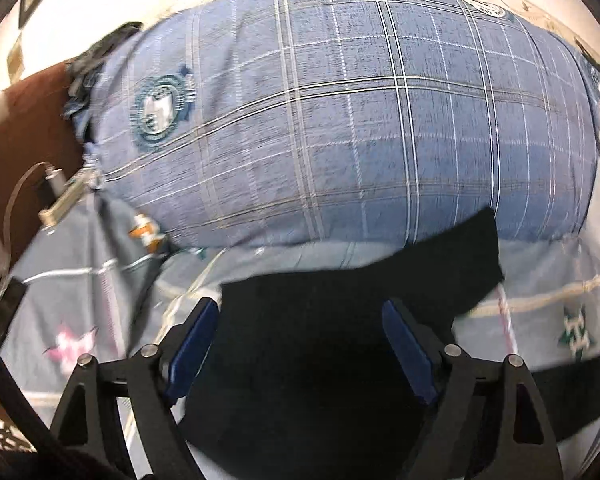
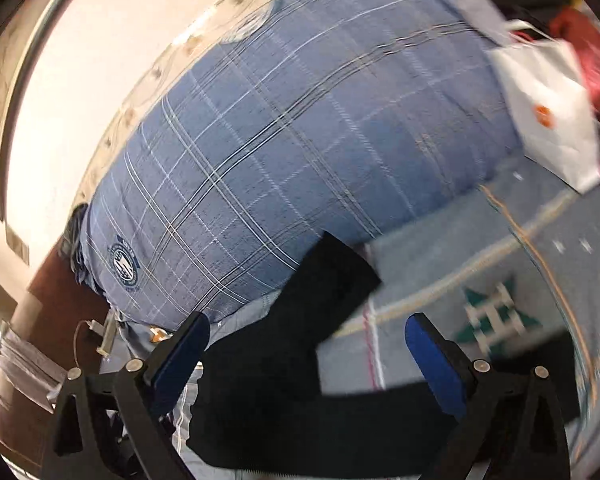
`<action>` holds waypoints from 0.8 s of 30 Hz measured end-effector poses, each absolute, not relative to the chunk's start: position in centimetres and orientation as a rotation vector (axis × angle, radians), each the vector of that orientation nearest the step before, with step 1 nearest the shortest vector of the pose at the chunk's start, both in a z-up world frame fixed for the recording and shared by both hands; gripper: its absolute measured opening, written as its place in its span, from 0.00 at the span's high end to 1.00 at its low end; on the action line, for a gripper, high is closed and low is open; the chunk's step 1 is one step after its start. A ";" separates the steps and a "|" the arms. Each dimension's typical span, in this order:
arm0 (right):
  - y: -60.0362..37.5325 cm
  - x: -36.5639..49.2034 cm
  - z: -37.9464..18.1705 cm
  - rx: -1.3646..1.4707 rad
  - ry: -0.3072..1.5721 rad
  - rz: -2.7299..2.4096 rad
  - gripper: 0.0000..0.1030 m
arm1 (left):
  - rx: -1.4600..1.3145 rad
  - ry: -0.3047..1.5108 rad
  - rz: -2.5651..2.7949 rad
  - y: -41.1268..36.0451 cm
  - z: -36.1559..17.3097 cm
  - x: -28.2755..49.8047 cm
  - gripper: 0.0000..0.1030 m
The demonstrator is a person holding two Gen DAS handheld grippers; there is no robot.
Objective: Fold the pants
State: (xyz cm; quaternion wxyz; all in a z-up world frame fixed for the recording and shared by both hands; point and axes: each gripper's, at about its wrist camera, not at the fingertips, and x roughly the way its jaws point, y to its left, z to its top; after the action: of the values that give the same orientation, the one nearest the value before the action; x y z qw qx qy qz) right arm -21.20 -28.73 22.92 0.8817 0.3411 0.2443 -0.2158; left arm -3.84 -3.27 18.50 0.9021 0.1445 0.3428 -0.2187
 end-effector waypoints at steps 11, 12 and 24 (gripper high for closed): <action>-32.6 -11.9 15.1 0.676 0.781 -0.492 0.05 | 0.215 1.004 -0.621 -7.1 12.9 3.4 0.18; -33.7 -11.0 15.3 0.696 0.791 -0.494 0.05 | 0.230 0.979 -0.618 -7.2 13.3 3.1 0.18; -37.3 2.1 10.4 0.402 1.242 -0.605 0.68 | 0.275 1.013 -0.620 -7.0 13.9 3.8 0.18</action>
State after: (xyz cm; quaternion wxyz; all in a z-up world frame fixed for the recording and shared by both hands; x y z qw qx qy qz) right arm 2.07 -37.34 10.40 0.7522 0.1839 0.5688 -0.2773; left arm 3.80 -7.05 13.94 0.8199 0.1292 0.4757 -0.2911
